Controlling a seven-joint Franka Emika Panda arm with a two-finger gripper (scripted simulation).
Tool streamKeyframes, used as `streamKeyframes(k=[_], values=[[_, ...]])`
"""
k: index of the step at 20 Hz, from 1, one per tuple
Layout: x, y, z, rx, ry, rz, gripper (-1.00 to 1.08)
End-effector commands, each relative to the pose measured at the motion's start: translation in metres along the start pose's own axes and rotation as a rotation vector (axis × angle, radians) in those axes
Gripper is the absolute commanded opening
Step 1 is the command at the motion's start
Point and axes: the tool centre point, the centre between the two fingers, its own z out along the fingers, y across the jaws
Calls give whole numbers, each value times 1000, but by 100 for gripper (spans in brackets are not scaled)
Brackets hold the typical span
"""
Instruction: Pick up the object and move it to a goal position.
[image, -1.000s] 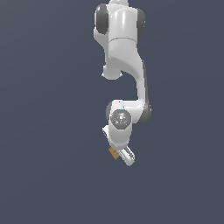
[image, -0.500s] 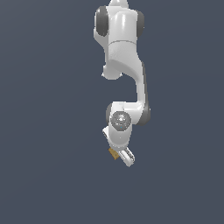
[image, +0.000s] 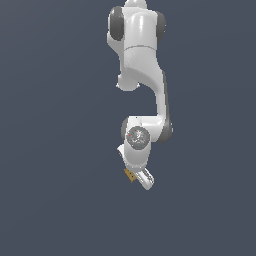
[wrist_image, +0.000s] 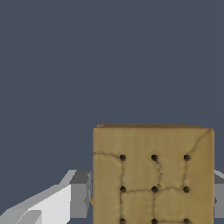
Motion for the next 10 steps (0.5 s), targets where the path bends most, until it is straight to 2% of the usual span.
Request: streamKeyframes(k=[1, 10], values=[[-1, 0, -4, 1, 1, 0, -100], [-17, 3, -44, 2, 0, 0, -100]])
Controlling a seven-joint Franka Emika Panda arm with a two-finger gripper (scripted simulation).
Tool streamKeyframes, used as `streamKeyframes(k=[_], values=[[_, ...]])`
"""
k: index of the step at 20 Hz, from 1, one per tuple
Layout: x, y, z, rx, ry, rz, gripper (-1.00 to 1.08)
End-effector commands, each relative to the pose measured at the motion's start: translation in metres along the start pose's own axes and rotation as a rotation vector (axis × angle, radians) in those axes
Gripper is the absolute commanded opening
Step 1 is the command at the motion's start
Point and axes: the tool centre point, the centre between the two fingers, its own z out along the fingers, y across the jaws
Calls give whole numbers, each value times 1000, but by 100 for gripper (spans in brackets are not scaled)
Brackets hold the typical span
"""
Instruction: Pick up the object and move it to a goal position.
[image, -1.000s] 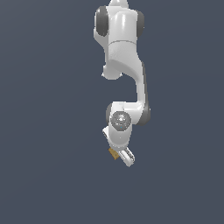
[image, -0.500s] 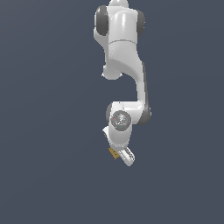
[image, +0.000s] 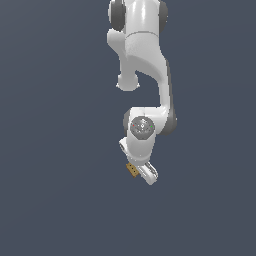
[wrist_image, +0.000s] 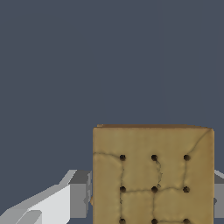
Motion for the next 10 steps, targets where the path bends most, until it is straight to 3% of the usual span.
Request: streamKeyframes(k=[1, 10], values=[[-6, 1, -17, 2, 1, 0, -100], [-40, 8, -103, 3, 0, 0, -100]])
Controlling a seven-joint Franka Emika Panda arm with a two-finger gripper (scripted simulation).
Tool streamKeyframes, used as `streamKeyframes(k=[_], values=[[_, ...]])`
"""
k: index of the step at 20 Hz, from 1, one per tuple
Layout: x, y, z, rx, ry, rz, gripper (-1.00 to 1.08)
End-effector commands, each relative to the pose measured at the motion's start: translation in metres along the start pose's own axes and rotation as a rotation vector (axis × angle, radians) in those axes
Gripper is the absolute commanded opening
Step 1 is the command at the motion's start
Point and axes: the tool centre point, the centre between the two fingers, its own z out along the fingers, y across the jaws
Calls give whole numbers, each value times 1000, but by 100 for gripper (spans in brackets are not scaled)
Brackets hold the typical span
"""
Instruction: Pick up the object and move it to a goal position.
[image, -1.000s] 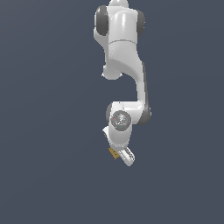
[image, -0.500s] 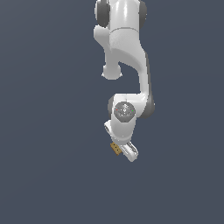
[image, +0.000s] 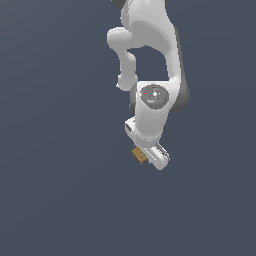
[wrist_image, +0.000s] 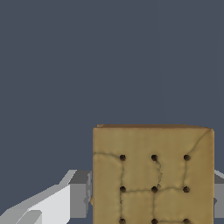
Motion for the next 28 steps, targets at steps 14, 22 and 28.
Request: streamKeyframes(k=[14, 22, 28], values=[[-68, 14, -178, 1, 2, 1, -100], [-101, 19, -268, 1, 3, 1, -100], [-121, 20, -322, 1, 3, 1, -100]])
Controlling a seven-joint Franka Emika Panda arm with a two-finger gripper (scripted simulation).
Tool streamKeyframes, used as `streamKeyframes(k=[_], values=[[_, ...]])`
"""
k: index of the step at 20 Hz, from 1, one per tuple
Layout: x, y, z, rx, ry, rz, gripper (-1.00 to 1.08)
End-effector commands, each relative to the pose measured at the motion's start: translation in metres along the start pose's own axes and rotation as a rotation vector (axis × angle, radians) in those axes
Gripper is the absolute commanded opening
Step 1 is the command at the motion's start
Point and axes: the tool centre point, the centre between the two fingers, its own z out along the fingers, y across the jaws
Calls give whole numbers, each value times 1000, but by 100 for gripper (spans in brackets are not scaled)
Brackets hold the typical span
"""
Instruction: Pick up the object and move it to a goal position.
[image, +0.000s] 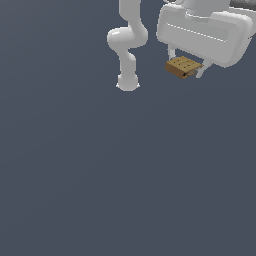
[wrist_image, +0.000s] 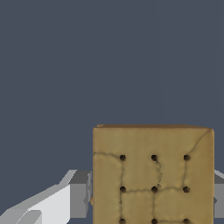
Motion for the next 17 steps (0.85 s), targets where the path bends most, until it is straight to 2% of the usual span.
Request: streamKeyframes(k=[1, 9, 17], values=[[-7, 1, -19, -1, 0, 0, -100], [-20, 0, -54, -1, -1, -1, -100], [-21, -1, -59, -1, -1, -1, -100]])
